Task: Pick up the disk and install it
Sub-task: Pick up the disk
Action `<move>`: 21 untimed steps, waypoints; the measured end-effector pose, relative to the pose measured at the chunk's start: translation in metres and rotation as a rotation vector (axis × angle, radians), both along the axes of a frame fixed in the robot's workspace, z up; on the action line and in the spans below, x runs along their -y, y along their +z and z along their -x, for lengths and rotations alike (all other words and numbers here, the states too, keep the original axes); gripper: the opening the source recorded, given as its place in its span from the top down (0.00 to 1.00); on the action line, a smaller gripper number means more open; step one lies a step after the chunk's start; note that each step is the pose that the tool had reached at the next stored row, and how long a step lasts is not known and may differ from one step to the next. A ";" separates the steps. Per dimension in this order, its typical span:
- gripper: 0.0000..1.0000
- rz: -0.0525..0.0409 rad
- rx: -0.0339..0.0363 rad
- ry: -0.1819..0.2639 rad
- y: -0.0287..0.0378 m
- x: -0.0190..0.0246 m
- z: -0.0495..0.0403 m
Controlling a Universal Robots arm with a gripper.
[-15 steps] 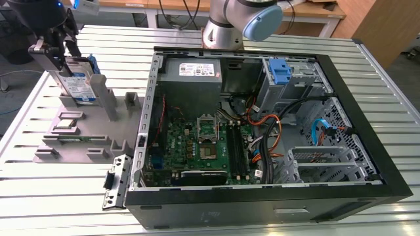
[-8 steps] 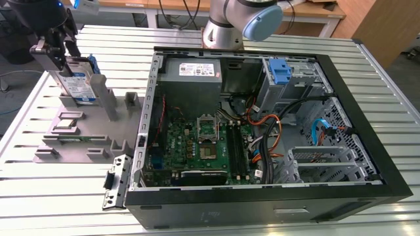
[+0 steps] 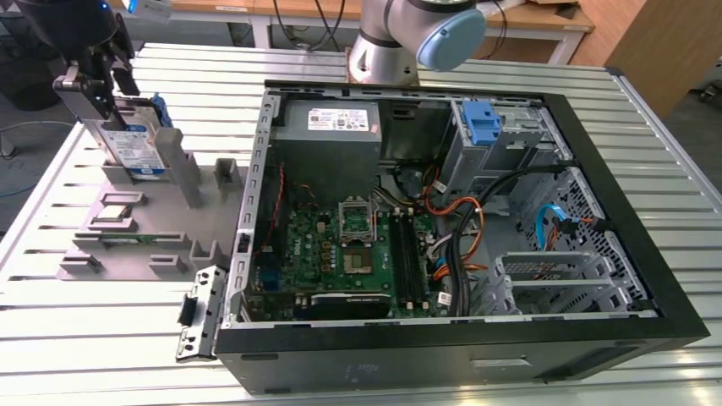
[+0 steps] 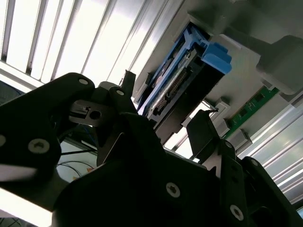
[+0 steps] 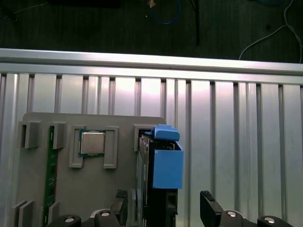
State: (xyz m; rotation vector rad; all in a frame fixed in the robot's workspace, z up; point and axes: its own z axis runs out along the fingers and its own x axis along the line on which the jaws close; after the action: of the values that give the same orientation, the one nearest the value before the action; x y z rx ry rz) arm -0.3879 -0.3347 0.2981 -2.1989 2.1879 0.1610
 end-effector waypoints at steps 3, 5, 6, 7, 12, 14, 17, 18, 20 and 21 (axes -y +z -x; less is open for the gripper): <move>0.29 0.0000 0.0001 0.000 0.0000 -0.0001 0.0000; 0.31 0.0000 0.0001 0.000 -0.0001 -0.0002 0.0000; 0.31 0.0000 0.0001 0.000 -0.0001 -0.0002 0.0000; 0.37 0.0000 0.0001 0.000 -0.0001 -0.0002 0.0000; 0.45 0.0000 0.0000 0.000 -0.0001 -0.0003 0.0000; 0.52 0.0000 0.0000 0.000 -0.0001 -0.0003 0.0000; 0.52 0.0000 0.0001 0.000 -0.0002 -0.0004 0.0000; 0.52 0.0000 0.0000 0.000 -0.0001 -0.0004 0.0000; 0.52 0.0000 0.0001 0.000 -0.0002 -0.0005 0.0000; 0.52 0.0000 0.0001 0.000 -0.0002 -0.0005 0.0000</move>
State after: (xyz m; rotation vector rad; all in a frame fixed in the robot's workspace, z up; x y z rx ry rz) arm -0.3879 -0.3343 0.2979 -2.1988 2.1880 0.1610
